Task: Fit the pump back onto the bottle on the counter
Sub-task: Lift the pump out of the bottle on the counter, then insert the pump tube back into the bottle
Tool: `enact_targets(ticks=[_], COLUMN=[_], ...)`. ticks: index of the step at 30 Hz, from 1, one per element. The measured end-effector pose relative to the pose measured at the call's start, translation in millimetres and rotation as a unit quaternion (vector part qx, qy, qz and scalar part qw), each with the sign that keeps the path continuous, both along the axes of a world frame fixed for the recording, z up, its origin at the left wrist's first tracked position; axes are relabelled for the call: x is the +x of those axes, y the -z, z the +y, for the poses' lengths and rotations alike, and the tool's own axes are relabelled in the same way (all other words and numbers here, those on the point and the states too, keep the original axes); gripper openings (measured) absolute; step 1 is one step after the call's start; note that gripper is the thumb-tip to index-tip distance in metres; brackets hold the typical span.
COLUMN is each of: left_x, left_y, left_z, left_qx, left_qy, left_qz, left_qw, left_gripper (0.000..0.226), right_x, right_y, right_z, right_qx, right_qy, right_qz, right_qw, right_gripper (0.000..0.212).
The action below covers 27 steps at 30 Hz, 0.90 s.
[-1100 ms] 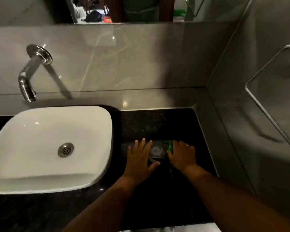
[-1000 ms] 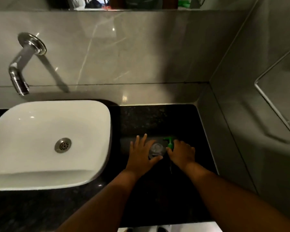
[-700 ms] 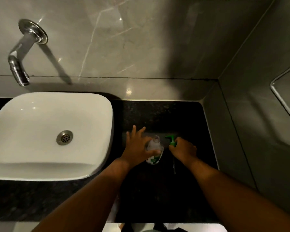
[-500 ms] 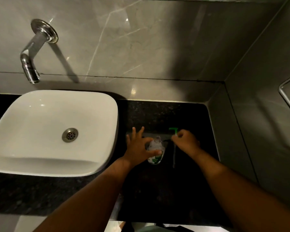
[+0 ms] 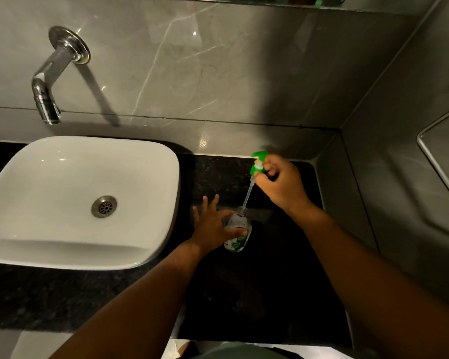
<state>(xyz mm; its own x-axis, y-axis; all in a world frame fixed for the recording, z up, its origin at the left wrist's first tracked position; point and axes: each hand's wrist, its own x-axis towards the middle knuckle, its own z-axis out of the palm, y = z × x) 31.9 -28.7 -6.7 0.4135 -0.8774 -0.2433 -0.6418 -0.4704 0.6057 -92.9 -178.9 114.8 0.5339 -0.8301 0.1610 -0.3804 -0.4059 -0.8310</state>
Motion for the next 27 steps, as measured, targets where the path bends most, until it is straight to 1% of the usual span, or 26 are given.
enact_targets(ticks=[2, 4, 5, 7, 8, 11, 13, 14, 16, 18, 20, 22, 24, 25, 27], left_x=[-1.1, -3.4, -4.9, -8.0, -9.3, -10.7, -10.5, -10.5, -11.3, -12.6, -13.9, -14.4, -15.3, -15.9, -16.9], left_y=[-1.3, -1.9, -1.9, -2.2, -2.3, -3.8, -4.9, -5.2, -6.4, -7.4, -7.8, -7.7, -7.2, -6.9, -6.1], left_z=[0.2, 0.9, 1.3, 2.6, 3.0, 4.0, 4.5, 5.0, 5.7, 6.3, 6.8, 7.1, 8.1, 9.1, 10.4], left_qx=[-0.004, -0.008, -0.011, -0.015, -0.017, -0.015, -0.008, -0.006, -0.004, -0.002, 0.000, -0.001, -0.007, -0.013, -0.024], left_qy=[0.001, -0.002, -0.004, -0.009, -0.012, -0.015, -0.012, -0.012, -0.016, -0.020, -0.018, -0.014, -0.012, -0.015, -0.034], left_qz=[0.003, 0.009, 0.010, 0.014, 0.018, 0.025, 0.025, 0.027, 0.031, 0.035, 0.036, 0.035, 0.038, 0.042, 0.055], left_qw=[1.000, 1.000, 1.000, 1.000, 1.000, 0.999, 1.000, 1.000, 0.999, 0.999, 0.999, 0.999, 0.999, 0.999, 0.998], left_gripper=[0.082, 0.078, 0.075, 0.068, 0.066, 0.071, 0.072, 0.072, 0.071, 0.070, 0.070, 0.072, 0.077, 0.078, 0.080], right_x=[-4.6, -10.0, -12.5, -17.2, -19.6, -23.3, -23.6, -23.8, -24.6, -25.8, -25.0, -20.9, -16.5, -14.7, -13.3], right_y=[9.6, 22.8, 31.2, 49.2, 56.4, 64.6, 63.2, 62.5, 60.6, 59.6, 60.3, 62.7, 65.5, 66.8, 70.4], right_z=[6.2, 16.3, 22.6, 36.0, 41.9, 49.0, 47.5, 47.2, 47.9, 48.9, 51.5, 54.7, 57.6, 59.2, 61.1], right_qx=[-0.028, -0.025, -0.014, 0.009, 0.026, 0.073, 0.080, 0.083, 0.123, 0.196, 0.224, 0.227, 0.194, 0.176, 0.180], right_qy=[-0.003, -0.016, -0.030, -0.057, -0.056, -0.030, -0.037, -0.044, -0.048, -0.049, -0.048, -0.034, 0.001, 0.021, 0.032], right_qz=[0.036, 0.082, 0.117, 0.179, 0.178, 0.118, 0.131, 0.141, 0.128, 0.059, 0.020, 0.013, 0.034, 0.043, 0.038], right_qw=[0.999, 0.996, 0.993, 0.982, 0.982, 0.990, 0.988, 0.986, 0.983, 0.978, 0.973, 0.973, 0.980, 0.983, 0.982], right_gripper=[0.026, 0.037, 0.039, 0.036, 0.033, 0.027, 0.027, 0.031, 0.050, 0.067, 0.069, 0.067, 0.070, 0.074, 0.089])
